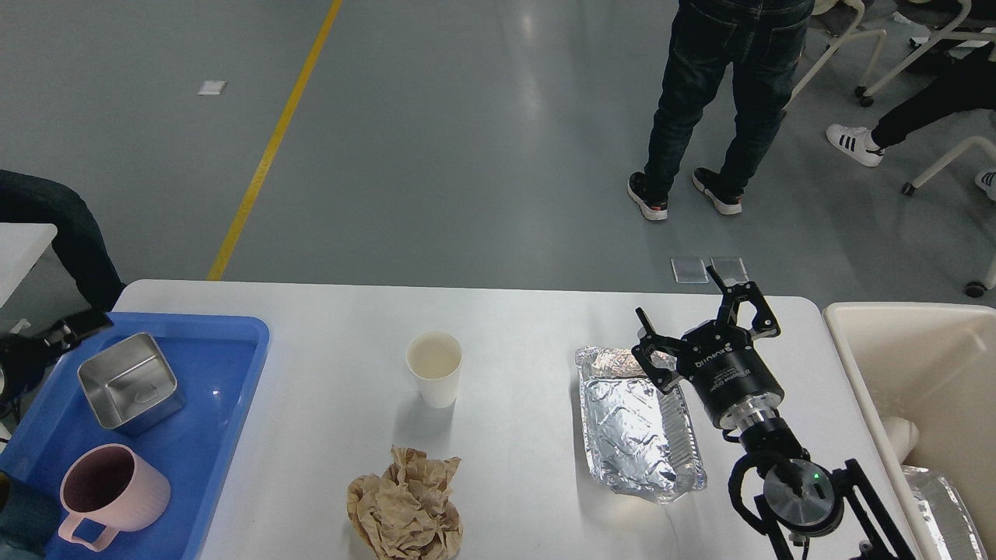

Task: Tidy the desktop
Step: 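Lower the steel box into the blue tray and release it, then withdraw the right gripper and bring it down near the foil tray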

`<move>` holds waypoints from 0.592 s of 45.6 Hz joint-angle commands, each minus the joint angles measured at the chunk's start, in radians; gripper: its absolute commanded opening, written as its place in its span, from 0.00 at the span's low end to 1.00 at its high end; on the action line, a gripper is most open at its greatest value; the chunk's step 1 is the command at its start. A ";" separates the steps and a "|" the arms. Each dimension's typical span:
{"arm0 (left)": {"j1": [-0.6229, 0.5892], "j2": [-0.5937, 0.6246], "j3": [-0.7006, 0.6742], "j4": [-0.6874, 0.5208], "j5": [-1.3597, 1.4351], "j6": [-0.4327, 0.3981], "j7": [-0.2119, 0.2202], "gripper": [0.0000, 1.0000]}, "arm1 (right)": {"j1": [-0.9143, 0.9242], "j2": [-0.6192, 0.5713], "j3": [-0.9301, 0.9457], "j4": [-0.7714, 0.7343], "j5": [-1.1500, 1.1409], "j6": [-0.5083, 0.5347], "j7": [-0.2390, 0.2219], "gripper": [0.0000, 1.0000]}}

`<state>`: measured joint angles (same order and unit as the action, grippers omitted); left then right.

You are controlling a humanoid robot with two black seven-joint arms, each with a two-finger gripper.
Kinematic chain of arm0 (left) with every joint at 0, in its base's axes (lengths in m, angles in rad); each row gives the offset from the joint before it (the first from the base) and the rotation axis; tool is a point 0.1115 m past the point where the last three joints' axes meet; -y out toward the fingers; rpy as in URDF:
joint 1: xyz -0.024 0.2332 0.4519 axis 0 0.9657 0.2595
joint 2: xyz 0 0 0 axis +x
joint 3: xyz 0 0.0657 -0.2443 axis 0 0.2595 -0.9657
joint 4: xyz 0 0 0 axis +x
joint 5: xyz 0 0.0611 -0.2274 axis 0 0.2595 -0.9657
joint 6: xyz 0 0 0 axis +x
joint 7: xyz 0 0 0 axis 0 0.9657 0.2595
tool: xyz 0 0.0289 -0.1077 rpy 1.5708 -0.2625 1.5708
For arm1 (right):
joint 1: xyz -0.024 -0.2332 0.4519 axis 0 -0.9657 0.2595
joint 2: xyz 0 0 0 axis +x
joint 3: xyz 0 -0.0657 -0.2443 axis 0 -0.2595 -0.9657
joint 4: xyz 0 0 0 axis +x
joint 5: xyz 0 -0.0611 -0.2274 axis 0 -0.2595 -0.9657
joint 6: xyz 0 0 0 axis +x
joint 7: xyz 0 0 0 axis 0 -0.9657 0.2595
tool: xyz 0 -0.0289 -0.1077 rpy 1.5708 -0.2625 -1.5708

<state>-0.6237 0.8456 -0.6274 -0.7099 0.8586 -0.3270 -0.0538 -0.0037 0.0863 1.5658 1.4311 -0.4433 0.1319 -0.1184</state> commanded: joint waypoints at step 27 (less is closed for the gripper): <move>0.570 -0.150 -0.767 -0.667 -0.822 0.089 -0.006 0.97 | -0.001 -0.074 0.000 -0.006 -0.029 -0.006 -0.001 1.00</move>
<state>-0.1956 0.7880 -1.2548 -1.2314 0.0359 -0.2739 -0.0586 -0.0039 0.0448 1.5713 1.4274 -0.4467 0.1230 -0.1196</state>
